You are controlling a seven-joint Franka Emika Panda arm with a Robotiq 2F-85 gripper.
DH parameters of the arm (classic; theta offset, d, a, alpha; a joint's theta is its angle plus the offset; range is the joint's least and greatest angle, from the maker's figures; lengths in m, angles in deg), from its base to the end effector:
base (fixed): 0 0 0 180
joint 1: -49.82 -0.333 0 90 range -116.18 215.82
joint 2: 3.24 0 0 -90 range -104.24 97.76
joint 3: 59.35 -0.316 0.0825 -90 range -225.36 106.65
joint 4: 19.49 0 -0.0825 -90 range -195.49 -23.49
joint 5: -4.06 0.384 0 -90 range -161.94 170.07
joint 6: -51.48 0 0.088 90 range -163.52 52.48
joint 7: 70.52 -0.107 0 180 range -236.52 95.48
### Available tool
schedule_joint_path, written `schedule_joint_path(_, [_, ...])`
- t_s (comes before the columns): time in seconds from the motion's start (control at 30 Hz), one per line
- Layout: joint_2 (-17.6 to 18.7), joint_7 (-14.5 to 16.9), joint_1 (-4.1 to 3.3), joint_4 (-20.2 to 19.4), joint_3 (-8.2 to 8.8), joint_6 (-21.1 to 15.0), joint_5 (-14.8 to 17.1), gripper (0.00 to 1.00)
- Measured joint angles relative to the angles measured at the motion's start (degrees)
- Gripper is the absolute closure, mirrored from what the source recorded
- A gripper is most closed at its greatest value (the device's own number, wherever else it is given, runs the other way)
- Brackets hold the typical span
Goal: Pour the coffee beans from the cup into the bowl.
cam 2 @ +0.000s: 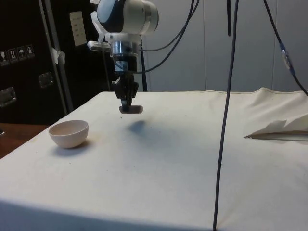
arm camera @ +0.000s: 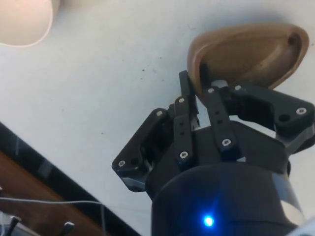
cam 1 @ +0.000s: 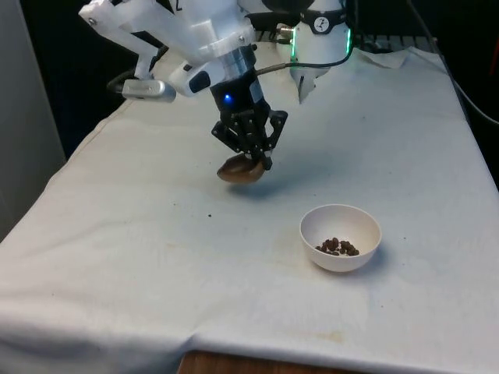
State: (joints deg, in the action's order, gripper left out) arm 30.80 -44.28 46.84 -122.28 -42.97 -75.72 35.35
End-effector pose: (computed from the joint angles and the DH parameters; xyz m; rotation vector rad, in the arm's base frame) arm 0.6312 -0.1208 0.2190 -2.8625 0.1462 0.0423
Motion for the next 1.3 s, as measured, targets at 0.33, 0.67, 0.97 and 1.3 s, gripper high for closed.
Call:
schedule_joint_path(0.33, [0.11,-3.32,-0.23,0.00,-0.06,-1.89,-4.07,1.00])
schedule_joint_path(0.67, [0.52,-6.25,-0.57,0.00,-0.17,-3.61,-7.33,1.00])
schedule_joint_path(0.97, [0.97,-10.20,-0.92,-0.06,-0.23,-5.16,-11.80,1.00])
schedule_joint_path(1.3, [1.60,-14.73,-1.15,-0.23,-0.80,-7.16,-16.44,1.00])
